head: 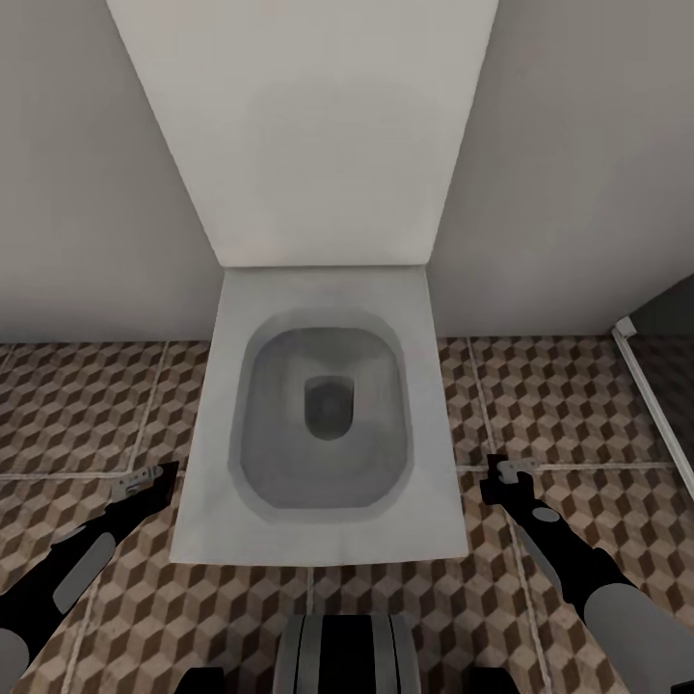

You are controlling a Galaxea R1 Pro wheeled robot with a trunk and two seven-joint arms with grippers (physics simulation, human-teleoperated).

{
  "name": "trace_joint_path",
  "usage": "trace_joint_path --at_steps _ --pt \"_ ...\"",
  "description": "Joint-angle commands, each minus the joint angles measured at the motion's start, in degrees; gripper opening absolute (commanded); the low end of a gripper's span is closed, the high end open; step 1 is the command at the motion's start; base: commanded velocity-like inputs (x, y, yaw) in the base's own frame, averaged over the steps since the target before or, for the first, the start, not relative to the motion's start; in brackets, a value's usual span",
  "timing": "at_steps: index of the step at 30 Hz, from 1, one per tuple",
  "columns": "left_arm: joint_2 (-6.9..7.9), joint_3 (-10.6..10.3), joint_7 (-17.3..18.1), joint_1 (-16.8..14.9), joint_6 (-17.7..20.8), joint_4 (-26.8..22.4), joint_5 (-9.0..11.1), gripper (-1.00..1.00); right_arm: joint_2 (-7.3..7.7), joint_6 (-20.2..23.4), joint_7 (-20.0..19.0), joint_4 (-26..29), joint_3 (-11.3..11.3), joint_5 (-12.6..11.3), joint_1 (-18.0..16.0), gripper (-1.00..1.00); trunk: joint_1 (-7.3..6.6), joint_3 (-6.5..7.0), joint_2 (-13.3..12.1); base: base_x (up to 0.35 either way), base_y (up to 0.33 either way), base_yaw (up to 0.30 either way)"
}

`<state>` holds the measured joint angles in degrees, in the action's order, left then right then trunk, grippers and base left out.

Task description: Take the four mousetraps from the cabinet in the bathroom and place them on the bathroom floor. Make sure all four end up on the same floor surface, and ensure that at least two of them are either under or directly next to the same bathroom sink.

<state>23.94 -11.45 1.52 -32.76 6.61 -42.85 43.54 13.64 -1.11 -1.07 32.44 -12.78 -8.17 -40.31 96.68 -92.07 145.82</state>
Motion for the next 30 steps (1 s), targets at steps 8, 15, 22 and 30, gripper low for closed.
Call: trace_joint_path --at_steps 8,15,22,30 --pt "0.05 -0.2 0.0 0.0 0.1 0.0 0.5 -1.0 0.07 -0.1 -0.1 0.0 -0.3 -0.7 0.0 -1.0 -0.01 -0.03 0.0 0.0 0.03 0.0" --pt "0.01 -0.2 0.0 0.0 0.0 0.0 0.5 -1.0 0.07 -0.1 -0.1 0.0 -0.3 -0.7 0.0 -1.0 -0.01 -0.03 0.0 0.0 0.046 0.0" --pt "-0.01 -0.2 0.0 0.0 0.0 0.0 0.5 -1.0 0.07 -0.2 0.2 0.0 -0.3 -0.7 0.0 -1.0 -0.01 -0.03 0.0 0.0 0.003 0.0" --pt "-0.03 -0.2 0.0 0.0 0.0 0.0 0.5 -1.0 1.93 -0.3 2.0 0.2 -0.2 -0.7 0.0 -1.0 -0.01 -0.03 0.0 0.0 0.0 0.0"
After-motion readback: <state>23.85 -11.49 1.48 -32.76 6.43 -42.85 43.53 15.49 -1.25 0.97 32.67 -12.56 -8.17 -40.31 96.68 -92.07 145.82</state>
